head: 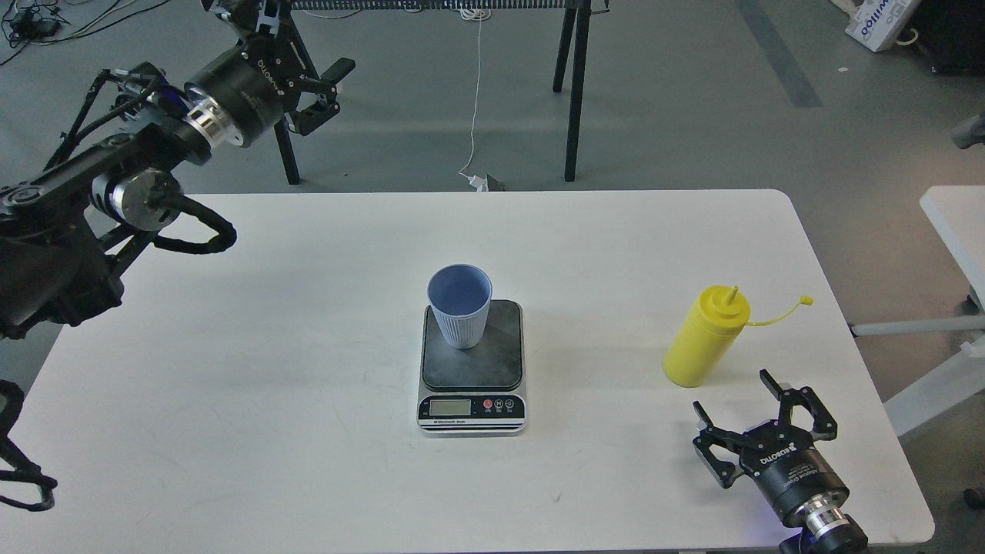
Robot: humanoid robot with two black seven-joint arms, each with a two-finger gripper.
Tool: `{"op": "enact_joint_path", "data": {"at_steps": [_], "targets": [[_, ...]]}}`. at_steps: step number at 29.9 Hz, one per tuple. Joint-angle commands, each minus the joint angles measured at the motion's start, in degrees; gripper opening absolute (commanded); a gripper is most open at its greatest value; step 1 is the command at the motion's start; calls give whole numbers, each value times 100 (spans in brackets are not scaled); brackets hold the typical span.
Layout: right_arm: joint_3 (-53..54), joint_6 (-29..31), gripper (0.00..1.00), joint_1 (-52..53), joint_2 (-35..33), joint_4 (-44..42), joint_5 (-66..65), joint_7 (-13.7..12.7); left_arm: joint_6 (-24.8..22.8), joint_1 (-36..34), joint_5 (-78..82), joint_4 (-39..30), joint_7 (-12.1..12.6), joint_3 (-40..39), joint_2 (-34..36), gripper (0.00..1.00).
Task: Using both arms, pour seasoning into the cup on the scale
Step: 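Move the right gripper to the yellow bottle and grasp it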
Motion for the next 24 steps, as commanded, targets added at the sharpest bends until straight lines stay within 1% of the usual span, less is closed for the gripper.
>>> {"op": "enact_joint_path", "data": {"at_steps": [1,11,17,24], "targets": [[-15,0,94,83,122,-18,61,-2,1,1,-8,0,1,0,88,100],[108,0,94,364,420,-88,87,6,-7,53,-8,0,1,0,176,100],[406,0,94,408,719,-369,87,-2,-7,80,-8,-9,1,0,202,100],[503,0,94,601,921,-721,105,-2,1,80,-8,-9,1,0,202,100]]}}
